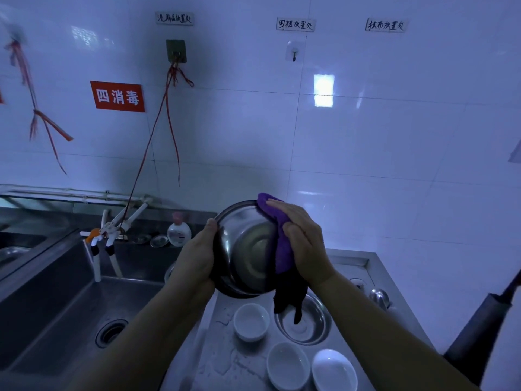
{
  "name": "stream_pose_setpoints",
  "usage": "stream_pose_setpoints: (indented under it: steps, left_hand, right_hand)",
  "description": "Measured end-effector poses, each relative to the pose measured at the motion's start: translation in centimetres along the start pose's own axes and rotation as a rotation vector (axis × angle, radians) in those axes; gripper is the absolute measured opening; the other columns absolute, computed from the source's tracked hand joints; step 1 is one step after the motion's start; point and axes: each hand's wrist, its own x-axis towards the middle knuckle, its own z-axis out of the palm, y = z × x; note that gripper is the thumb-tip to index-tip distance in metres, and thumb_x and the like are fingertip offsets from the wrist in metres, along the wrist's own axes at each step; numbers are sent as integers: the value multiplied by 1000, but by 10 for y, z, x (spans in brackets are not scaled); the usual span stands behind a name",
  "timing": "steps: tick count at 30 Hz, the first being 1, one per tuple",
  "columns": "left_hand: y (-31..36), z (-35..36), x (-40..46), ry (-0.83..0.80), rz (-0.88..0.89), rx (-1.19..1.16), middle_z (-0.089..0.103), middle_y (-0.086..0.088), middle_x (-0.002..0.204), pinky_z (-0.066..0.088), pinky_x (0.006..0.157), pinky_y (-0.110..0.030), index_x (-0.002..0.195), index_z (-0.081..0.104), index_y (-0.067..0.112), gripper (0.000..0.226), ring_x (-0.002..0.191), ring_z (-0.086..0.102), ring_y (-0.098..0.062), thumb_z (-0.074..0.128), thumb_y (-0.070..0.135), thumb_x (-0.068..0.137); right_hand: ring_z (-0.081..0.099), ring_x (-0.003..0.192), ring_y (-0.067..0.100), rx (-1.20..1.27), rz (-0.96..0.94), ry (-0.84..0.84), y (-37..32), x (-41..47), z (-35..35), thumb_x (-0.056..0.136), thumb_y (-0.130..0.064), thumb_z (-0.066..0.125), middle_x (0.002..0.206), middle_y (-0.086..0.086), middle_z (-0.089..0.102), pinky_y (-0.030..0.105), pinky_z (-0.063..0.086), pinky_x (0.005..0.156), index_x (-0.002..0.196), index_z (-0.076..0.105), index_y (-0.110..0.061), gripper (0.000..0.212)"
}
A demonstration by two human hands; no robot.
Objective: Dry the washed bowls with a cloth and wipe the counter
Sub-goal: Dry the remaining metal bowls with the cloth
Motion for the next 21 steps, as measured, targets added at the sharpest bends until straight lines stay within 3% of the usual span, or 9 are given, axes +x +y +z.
stream_pose_setpoints:
  steps: [4, 8, 12, 14, 16, 18, 21]
  left_hand:
    - [1, 4, -1, 3, -48, -139, 75, -4, 74, 51, 59, -29, 90, 67, 14, 32, 70, 71, -18, 49, 40, 95]
    - [4, 11, -3, -43, -155, -343, 71, -10, 101, 51, 72, -39, 97, 66, 13, 37, 91, 65, -24, 44, 42, 96]
    - [8, 22, -10, -138, -307, -481, 62, -18, 105, 49, 67, -48, 123, 54, 14, 51, 93, 59, -34, 32, 51, 97]
    - [8, 25, -14, -204, -384, -529, 57, -25, 114, 50, 68, -53, 134, 45, 18, 55, 98, 57, -42, 31, 54, 96]
    - [5, 26, -18, -272, -417, -546, 52, -28, 127, 52, 71, -55, 139, 42, 22, 54, 108, 54, -46, 32, 53, 96]
    - [3, 25, -20, -327, -407, -546, 54, -27, 128, 54, 70, -52, 139, 42, 21, 52, 109, 55, -44, 29, 50, 99]
    - [-1, 24, -22, -313, -361, -499, 54, -25, 129, 51, 76, -50, 139, 41, 15, 51, 113, 55, -40, 27, 44, 100]
  right_hand:
    - [48, 123, 21, 139, 114, 91, 5, -16, 4, 87, -5, 35, 130, 4, 57, 45, 36, 106, 125, 57, -13, 44]
    - [42, 130, 22, 162, 142, 196, 5, -31, 11, 89, -7, 34, 138, 3, 52, 47, 33, 109, 133, 50, -9, 47]
    - [37, 131, 14, -24, 103, 340, 5, -44, 30, 93, -28, 31, 143, 1, 40, 43, 34, 110, 139, 34, -15, 48]
    - [35, 131, 19, -126, 59, 384, 6, -51, 40, 93, -32, 32, 144, 8, 35, 50, 35, 108, 141, 27, -13, 52]
    - [29, 133, 24, -231, 43, 380, 7, -60, 48, 95, -40, 34, 146, 14, 28, 57, 34, 106, 144, 21, -12, 58]
    - [22, 136, 29, -322, 25, 344, 11, -67, 50, 97, -48, 30, 150, 15, 21, 60, 31, 106, 144, 16, -9, 63]
    - [22, 136, 33, -463, -60, 263, 19, -68, 43, 98, -44, 27, 147, 12, 20, 59, 30, 107, 141, 18, -6, 59]
